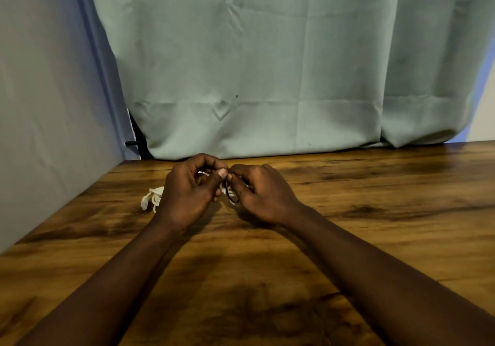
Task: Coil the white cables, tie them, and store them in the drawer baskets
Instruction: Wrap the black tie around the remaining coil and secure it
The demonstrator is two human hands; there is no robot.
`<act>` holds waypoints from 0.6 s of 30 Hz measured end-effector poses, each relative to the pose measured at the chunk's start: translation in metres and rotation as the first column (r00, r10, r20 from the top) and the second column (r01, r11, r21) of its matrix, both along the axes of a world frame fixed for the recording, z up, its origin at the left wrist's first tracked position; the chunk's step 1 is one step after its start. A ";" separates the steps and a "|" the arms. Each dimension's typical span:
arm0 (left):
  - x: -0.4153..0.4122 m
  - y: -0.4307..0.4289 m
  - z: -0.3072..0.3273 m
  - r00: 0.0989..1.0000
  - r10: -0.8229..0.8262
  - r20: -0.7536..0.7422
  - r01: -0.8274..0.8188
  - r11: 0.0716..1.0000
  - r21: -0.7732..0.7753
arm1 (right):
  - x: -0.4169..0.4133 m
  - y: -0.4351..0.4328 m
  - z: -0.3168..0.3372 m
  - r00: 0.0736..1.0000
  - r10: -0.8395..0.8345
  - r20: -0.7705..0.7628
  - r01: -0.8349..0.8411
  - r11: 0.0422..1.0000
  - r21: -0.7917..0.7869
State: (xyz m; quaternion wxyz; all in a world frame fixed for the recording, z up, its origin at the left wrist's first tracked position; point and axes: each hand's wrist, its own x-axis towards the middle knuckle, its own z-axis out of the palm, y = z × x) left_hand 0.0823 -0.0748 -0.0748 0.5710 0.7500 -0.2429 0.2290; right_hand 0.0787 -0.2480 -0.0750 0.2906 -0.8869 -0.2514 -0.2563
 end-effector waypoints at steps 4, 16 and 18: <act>0.002 0.001 -0.001 0.998 0.058 0.024 -0.058 0.998 -0.004 | 0.001 0.008 -0.004 0.977 0.131 -0.165 -0.071 0.942 0.327; -0.004 0.005 0.011 0.998 0.035 -0.056 -0.043 0.987 -0.157 | -0.007 0.011 0.002 0.791 0.499 -0.352 -0.016 0.593 0.805; -0.006 0.004 0.013 0.996 0.047 -0.072 -0.062 0.973 -0.223 | -0.006 0.011 0.002 0.770 0.515 -0.377 0.006 0.585 0.811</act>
